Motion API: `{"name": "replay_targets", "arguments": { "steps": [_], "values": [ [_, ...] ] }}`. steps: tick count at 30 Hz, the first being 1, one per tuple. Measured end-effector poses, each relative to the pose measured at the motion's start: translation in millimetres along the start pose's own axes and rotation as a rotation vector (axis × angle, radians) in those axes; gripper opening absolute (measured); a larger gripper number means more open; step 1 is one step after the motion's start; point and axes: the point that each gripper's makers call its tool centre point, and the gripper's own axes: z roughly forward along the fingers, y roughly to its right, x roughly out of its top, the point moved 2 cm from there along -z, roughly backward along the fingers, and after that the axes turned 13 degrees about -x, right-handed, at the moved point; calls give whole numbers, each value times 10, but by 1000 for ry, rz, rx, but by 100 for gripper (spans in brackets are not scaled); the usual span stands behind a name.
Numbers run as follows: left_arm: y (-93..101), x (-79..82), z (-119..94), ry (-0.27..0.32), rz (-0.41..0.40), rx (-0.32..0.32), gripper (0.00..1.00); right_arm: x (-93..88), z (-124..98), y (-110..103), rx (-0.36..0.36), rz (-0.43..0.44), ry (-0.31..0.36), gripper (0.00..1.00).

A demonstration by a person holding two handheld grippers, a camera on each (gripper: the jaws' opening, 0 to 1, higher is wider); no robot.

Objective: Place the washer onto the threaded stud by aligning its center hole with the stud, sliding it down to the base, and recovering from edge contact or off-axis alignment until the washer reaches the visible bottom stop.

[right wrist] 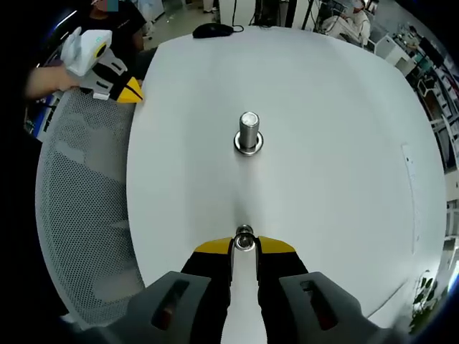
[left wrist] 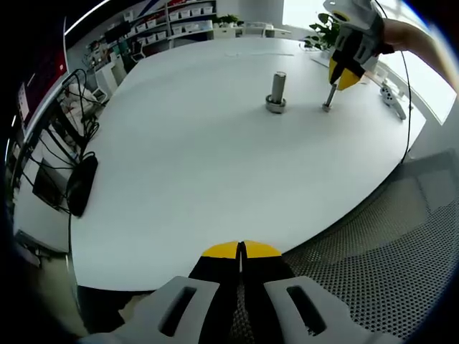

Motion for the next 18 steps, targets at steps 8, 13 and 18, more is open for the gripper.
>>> {"name": "replay_targets", "arguments": {
  "steps": [8, 13, 18],
  "values": [
    [-5, 16, -4, 12, -2, 1, 0, -35, 129, -71, 10, 11, -29, 14],
    [-3, 31, -14, 23, -6, 1, 0, -62, 200, -97, 10, 18, -42, 14],
    [0, 39, -13, 29, -4, -1, 0, -91, 261, -97, 6, 16, -53, 14]
  ]
}}
